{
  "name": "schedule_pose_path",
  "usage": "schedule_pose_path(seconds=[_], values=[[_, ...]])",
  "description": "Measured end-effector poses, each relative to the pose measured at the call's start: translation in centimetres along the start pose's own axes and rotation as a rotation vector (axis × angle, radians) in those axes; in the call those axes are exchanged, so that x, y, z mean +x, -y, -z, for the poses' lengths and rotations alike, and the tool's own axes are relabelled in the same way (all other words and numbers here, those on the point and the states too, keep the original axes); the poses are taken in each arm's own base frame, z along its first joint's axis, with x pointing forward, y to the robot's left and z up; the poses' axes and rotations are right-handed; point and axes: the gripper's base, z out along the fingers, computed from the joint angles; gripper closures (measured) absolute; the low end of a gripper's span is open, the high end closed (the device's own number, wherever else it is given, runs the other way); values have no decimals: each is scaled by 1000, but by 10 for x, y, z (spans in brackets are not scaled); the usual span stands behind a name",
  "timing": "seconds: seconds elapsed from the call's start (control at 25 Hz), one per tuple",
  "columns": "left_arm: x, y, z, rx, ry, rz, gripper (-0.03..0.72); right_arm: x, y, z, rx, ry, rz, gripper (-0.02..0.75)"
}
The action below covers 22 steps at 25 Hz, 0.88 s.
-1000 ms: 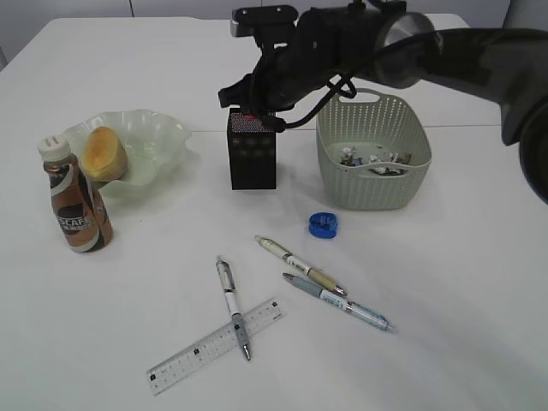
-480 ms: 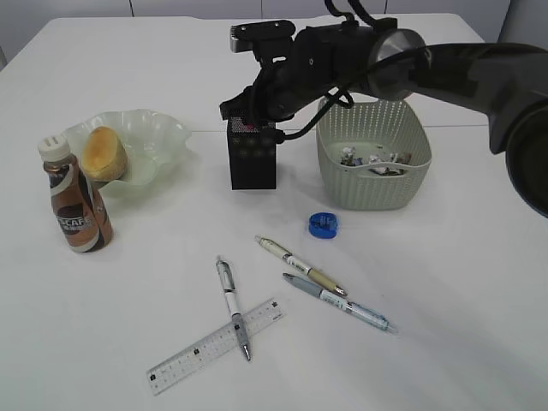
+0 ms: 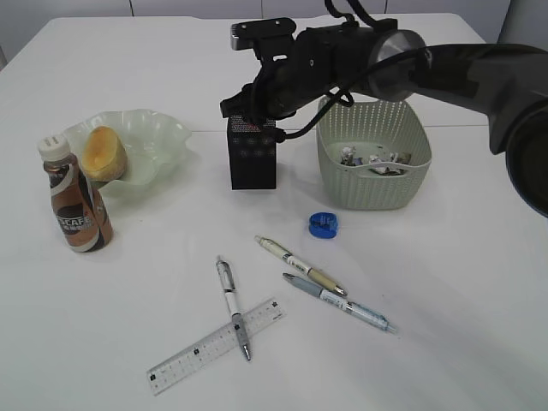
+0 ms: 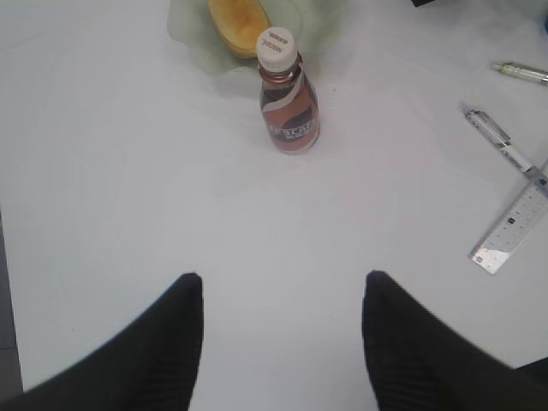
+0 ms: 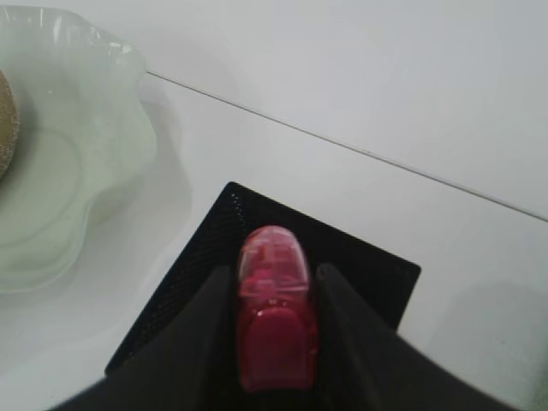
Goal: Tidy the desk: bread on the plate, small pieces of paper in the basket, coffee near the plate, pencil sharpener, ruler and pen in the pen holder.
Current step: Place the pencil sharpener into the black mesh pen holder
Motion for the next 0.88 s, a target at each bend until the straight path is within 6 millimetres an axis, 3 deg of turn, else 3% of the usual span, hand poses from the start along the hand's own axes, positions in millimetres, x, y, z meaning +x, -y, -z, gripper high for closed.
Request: schedule_pose_path(seconds=[0.68,0.88], values=[[0,-1,0,-10,1,-4,254,0,2,1,-9,-15,-28,493],[0,-2,0,-27,-2,-11,254,-19,0,16,-25,-40,-31,484]])
